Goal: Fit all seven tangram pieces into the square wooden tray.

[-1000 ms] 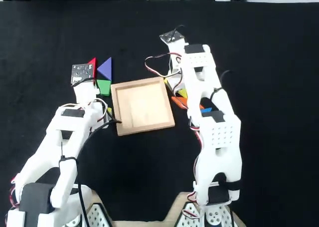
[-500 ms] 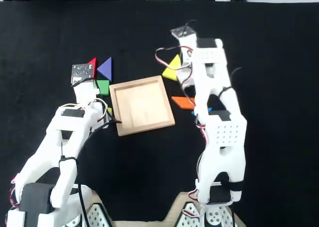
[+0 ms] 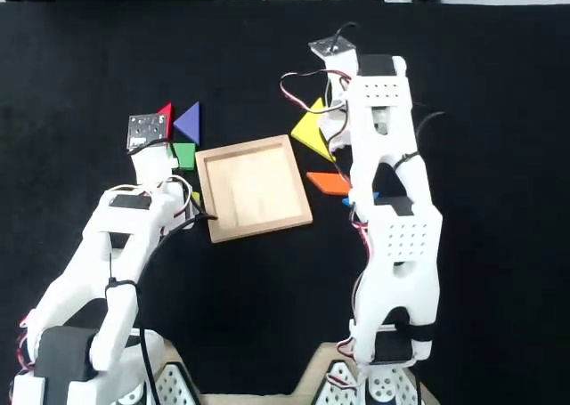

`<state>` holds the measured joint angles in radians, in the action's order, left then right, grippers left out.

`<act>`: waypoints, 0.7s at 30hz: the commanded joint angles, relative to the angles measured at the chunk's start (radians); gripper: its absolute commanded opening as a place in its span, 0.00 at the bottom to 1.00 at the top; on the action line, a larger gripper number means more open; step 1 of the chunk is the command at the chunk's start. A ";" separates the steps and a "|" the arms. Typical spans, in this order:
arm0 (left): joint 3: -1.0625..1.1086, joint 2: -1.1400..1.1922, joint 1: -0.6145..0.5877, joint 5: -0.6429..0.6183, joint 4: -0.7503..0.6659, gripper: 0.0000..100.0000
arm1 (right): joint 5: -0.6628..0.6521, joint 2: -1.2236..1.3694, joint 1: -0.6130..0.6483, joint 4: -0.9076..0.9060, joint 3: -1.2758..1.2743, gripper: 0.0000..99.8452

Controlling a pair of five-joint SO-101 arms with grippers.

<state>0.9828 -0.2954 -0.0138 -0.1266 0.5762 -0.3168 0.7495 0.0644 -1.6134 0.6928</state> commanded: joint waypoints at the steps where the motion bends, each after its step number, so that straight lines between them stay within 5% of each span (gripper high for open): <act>1: -0.005 -0.003 0.002 0.000 -0.017 0.18 | -0.006 -0.016 -0.014 -0.057 0.073 0.01; 21: -0.005 -0.003 0.002 0.000 -0.017 0.18 | -0.054 -0.030 -0.210 -0.152 0.113 0.01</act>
<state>0.9828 -0.2954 -0.0138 -0.1266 0.5762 -0.3537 0.7495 -0.1013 -1.7300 0.7802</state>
